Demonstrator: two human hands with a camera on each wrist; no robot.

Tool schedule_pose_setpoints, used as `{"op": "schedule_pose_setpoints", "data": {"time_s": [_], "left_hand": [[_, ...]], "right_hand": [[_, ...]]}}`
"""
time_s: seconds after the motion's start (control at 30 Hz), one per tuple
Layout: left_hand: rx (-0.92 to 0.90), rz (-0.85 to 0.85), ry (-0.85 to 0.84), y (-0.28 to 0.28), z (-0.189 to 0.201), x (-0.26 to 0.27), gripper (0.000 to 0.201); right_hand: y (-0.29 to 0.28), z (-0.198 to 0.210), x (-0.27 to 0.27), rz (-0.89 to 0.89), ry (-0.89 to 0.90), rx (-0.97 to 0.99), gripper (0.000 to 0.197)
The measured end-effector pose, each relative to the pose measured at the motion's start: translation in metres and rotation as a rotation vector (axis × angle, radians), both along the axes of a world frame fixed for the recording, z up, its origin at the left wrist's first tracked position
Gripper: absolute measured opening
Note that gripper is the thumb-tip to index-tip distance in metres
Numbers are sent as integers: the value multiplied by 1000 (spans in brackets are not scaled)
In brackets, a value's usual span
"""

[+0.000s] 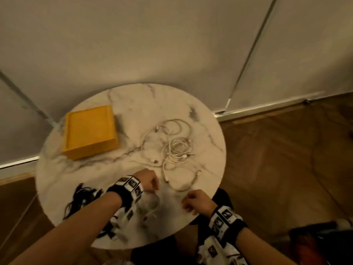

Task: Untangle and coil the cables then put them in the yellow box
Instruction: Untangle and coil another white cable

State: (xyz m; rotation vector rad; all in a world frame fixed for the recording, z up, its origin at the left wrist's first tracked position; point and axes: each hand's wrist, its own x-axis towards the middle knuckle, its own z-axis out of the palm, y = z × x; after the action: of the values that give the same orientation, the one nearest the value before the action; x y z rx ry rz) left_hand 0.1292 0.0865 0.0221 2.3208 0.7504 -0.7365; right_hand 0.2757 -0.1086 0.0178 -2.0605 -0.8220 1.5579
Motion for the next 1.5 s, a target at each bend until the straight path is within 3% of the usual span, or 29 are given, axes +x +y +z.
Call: {"op": "schedule_pose_setpoints", "data": {"time_s": [0.07, 0.2, 0.33, 0.5, 0.57, 0.67, 0.77, 0.87, 0.97, 1.03, 1.1, 1.2, 1.23, 1.3, 1.37, 1.43, 1.5], "left_hand": [[100, 20, -18, 3, -2, 6, 16], [259, 206, -208, 25, 10, 15, 25], [236, 298, -68, 42, 10, 28, 41], [202, 380, 48, 36, -3, 27, 41], [165, 460, -7, 39, -8, 19, 34], [19, 726, -297, 45, 3, 13, 16], [-25, 1049, -766, 50, 42, 11, 39], [72, 1051, -1000, 46, 83, 8, 62], [-199, 1075, -1020, 28, 111, 7, 29], [-387, 1052, -961, 10, 126, 3, 8], [-468, 1011, -918, -6, 133, -2, 18], [-631, 948, -980, -25, 141, -10, 10], [-721, 919, -1024, -30, 144, -14, 8], [-872, 879, -1083, -37, 153, -21, 8], [-932, 889, -1133, -36, 165, -27, 23], [-966, 966, -1240, -29, 175, -32, 32], [-1024, 1043, -1420, -23, 183, -40, 34]], "right_hand": [[-1, -4, 12, -25, -48, 21, 17], [0, -8, 14, -22, -102, 22, 13], [4, -8, 10, 15, -184, 27, 19], [3, -12, 10, 62, -242, 23, 16], [5, -16, 10, 66, -239, 29, 16], [5, -24, 13, 61, -237, 23, 17], [7, -27, 16, 77, -202, -4, 15], [14, -18, 20, 102, -138, 43, 15], [34, 14, 21, 22, -125, 256, 11], [54, 43, 22, -111, -147, 466, 20], [73, 75, 22, -172, -281, 694, 37], [100, 114, 20, -81, -498, 934, 66], [108, 124, 17, -5, -552, 974, 66], [122, 138, 9, 151, -605, 1001, 42], [127, 148, -4, 252, -453, 970, 11], [127, 146, -14, 263, -215, 897, 28], [122, 141, -21, 227, -84, 839, 35]]}}
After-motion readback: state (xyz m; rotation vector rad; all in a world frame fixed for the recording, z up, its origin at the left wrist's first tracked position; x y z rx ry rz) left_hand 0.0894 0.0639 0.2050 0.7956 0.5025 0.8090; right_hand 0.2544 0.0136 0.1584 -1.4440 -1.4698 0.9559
